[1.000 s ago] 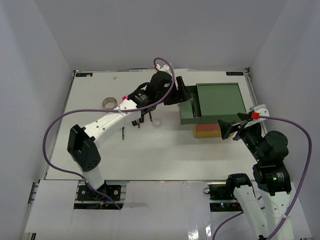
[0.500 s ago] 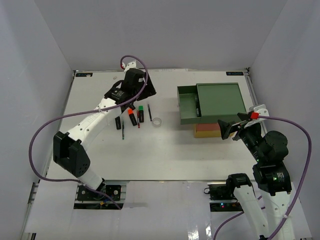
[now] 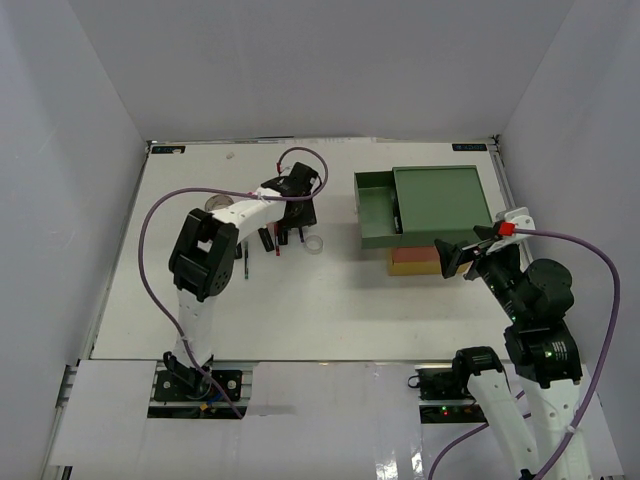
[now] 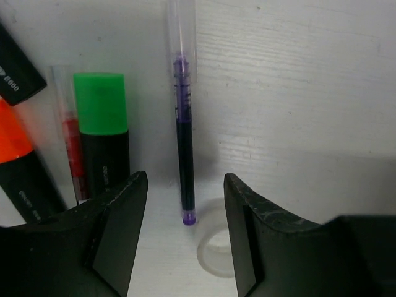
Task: Sort the stationery into containers
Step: Pick up the pen from the center of the board.
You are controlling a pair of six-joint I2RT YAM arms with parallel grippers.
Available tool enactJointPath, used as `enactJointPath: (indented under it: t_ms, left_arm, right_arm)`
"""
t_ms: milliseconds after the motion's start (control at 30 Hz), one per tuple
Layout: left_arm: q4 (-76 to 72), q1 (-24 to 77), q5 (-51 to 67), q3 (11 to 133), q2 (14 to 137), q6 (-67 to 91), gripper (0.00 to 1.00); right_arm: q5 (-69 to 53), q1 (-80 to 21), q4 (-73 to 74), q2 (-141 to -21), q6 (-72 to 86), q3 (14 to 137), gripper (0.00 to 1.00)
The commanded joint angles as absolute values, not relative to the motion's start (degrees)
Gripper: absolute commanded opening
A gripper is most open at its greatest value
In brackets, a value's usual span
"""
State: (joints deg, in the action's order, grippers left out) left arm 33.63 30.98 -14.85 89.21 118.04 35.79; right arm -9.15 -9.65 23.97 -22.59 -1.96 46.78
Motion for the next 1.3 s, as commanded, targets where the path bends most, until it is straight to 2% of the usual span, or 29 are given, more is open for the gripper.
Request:
enactJointPath:
  t_ms: [0,333,433,500,567,633,967,1033,1267]
  left_arm:
    - [33.7,30.4,-15.3,93.4,118.8,35.4,0.63]
    - [34.1,29.7,-14.7,96.3,125.6,36.3,0.42]
    - [34.4,29.5,-13.5,97.4,126.2,35.9,0.32]
    - [34.3,29.5,-12.6,97.9,125.4,35.7,0.20]
    - [34.2,29.5,-11.5,98.6,123.2,35.5,0.12]
    - [33.9,29.5,-9.6,99.1,120.2,35.6,0.09]
    - [30.5,29.6,-0.1,99.8,103.7,39.3,0.06]
    - [29.5,30.1,4.9,99.9,101.8,40.9,0.06]
    - [25.2,35.2,9.9,99.8,97.0,45.8,0.08]
  right_arm:
    - [-8.7,-10.0,23.6,-22.2,-2.6,46.1,0.90]
    - [-8.1,-10.1,24.3,-21.5,-2.9,45.8,0.90]
    - [-8.0,-10.0,24.5,-21.3,-2.9,45.8,0.90]
    - [-7.8,-10.1,24.7,-21.0,-3.0,45.9,0.90]
    - [-7.5,-10.1,24.7,-20.7,-3.0,45.6,0.90]
    - [-7.5,-10.1,24.6,-20.8,-3.0,45.4,0.90]
    - [-7.8,-10.1,24.6,-20.4,-3.0,45.7,0.90]
    - [-7.9,-10.1,24.5,-20.4,-3.0,45.6,0.90]
    - [-7.9,-10.1,24.5,-20.3,-2.9,45.5,0.90]
